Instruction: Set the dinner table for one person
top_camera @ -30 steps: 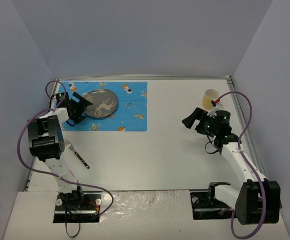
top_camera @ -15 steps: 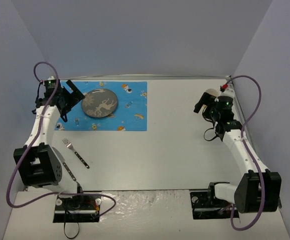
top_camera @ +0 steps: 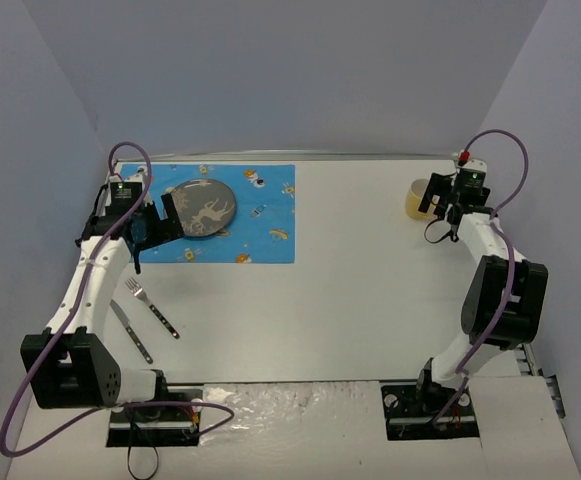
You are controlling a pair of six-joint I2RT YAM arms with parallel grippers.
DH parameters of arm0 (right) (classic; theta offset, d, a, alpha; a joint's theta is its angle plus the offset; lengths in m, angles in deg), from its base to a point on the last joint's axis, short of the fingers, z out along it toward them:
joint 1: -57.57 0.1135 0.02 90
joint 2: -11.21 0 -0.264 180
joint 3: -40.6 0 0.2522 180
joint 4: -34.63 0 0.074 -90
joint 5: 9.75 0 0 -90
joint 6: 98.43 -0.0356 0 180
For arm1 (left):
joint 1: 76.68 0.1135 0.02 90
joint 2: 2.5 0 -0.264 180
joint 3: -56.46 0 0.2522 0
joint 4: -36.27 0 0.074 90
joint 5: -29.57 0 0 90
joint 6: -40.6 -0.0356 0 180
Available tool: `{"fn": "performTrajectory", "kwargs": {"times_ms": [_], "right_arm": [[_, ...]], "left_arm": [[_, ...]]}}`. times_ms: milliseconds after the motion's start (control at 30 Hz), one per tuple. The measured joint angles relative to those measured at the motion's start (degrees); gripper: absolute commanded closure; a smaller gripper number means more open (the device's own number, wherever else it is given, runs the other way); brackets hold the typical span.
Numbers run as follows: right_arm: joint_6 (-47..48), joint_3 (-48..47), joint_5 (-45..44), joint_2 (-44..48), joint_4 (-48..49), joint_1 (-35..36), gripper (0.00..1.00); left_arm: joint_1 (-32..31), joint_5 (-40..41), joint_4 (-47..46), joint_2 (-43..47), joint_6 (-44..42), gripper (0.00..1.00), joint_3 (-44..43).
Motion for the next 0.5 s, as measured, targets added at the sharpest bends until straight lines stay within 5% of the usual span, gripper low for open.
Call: {"fn": "performTrajectory", "kwargs": {"times_ms": [500], "right_arm": [[16.0, -5.3, 16.9, -13.1, 2.1, -2.0, 0.31]], "left_arm": [[0.0, 0.3, 0.2, -0.2, -0.7, 0.03, 0.0]]}}
